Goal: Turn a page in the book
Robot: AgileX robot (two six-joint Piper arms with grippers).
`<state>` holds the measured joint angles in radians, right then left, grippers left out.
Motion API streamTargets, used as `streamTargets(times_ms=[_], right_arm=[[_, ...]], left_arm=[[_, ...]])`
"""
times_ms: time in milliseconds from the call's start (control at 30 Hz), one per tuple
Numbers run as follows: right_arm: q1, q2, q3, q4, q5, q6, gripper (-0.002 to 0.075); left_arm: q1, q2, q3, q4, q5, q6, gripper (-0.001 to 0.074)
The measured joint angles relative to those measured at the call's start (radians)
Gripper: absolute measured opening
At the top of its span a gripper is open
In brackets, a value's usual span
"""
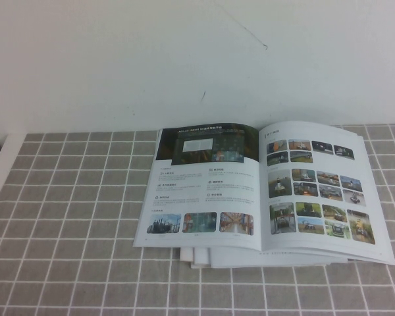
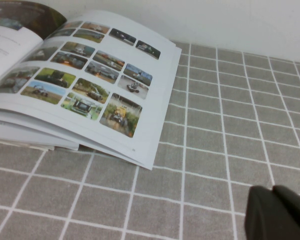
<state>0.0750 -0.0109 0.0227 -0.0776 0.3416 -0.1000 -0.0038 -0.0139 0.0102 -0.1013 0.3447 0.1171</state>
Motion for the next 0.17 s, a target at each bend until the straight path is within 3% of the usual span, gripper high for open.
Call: streamTargets(times_ms=[167], right_arm=[[0.000,0.000,0.000,0.000,0.000,0.000,-0.0003]], left_arm=[[0.000,0.000,0.000,0.000,0.000,0.000,-0.0004]])
